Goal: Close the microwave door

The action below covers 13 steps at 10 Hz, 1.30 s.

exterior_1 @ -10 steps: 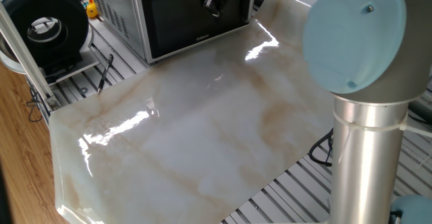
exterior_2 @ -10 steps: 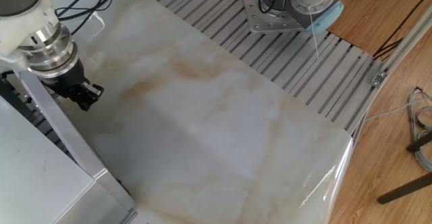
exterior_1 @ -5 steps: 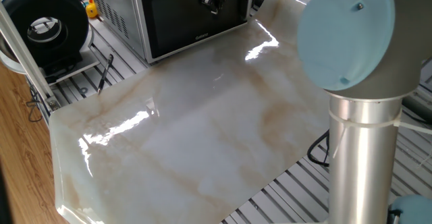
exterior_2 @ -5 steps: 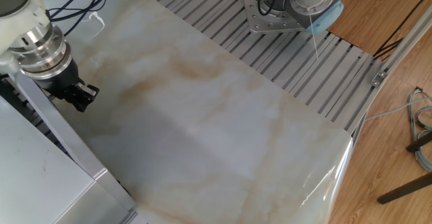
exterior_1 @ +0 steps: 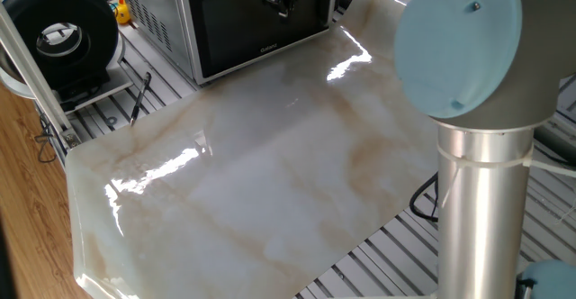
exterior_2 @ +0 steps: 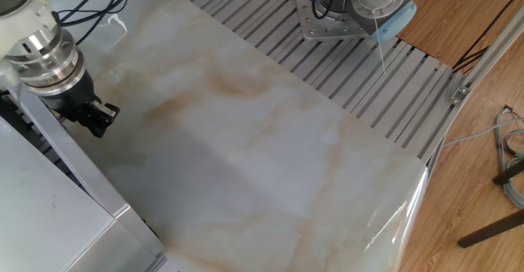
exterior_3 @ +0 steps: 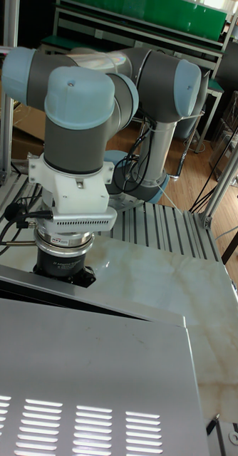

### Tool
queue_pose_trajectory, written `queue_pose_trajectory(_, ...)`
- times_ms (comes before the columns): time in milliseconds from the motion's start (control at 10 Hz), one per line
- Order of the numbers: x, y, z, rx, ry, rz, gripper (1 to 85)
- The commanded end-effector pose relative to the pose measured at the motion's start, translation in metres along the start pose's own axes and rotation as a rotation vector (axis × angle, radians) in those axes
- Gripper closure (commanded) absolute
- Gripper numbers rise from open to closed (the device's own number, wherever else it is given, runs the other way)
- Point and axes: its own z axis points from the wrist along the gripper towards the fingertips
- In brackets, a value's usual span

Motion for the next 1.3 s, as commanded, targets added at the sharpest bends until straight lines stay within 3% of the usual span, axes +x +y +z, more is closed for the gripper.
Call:
queue_pose_trajectory(0,-0.003,0.002,-0.002,-0.013,-0.014,0.01,84.3)
queue_pose_trajectory(100,-0.002,-0.002,-0.002,0.003,-0.009,0.013,84.3)
queue_pose_trajectory(900,0.01,-0.006,0.007,0.009,-0.012,0.012,84.3)
queue_pose_trajectory(1200,0.016,-0.009,0.01,0.016,0.006,-0.002,84.3)
